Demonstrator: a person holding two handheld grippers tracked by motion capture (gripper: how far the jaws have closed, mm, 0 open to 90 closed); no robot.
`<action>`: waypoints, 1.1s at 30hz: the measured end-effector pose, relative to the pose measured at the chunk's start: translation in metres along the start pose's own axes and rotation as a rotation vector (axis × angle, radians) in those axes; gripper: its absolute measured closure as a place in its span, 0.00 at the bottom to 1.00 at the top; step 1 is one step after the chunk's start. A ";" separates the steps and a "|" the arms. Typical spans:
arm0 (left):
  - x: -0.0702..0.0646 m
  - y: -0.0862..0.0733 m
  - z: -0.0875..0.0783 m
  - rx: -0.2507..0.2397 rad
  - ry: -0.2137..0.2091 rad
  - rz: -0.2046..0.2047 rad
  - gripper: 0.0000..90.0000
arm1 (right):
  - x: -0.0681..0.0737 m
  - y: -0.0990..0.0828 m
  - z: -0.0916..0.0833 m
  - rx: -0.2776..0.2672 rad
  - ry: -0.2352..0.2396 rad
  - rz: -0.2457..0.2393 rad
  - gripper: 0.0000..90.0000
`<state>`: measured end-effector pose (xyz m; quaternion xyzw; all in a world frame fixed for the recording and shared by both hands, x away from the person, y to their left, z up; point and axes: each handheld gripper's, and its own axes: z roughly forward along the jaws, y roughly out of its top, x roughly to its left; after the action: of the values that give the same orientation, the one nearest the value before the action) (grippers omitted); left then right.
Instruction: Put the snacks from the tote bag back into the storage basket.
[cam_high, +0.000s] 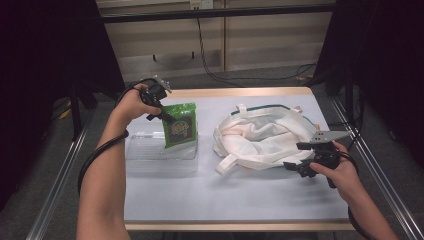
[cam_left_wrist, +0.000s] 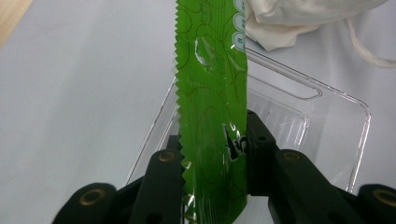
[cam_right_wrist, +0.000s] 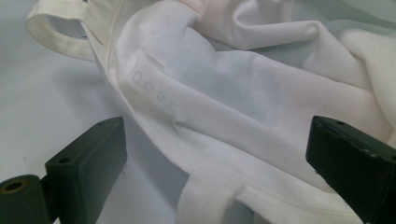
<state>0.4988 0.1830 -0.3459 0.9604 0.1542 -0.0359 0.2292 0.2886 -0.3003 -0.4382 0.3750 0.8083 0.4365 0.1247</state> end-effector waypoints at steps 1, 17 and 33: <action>0.000 0.000 0.001 -0.002 0.001 -0.008 0.81 | 0.000 0.000 0.000 0.001 0.001 -0.001 0.06; 0.003 0.001 0.007 -0.003 0.030 0.003 0.81 | 0.001 0.000 0.001 0.008 0.001 -0.005 0.06; 0.007 0.000 0.013 -0.018 0.078 -0.074 0.54 | 0.001 0.000 0.001 0.007 0.000 -0.007 0.06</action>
<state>0.5050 0.1794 -0.3587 0.9527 0.1988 -0.0055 0.2300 0.2877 -0.2990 -0.4388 0.3726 0.8110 0.4334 0.1250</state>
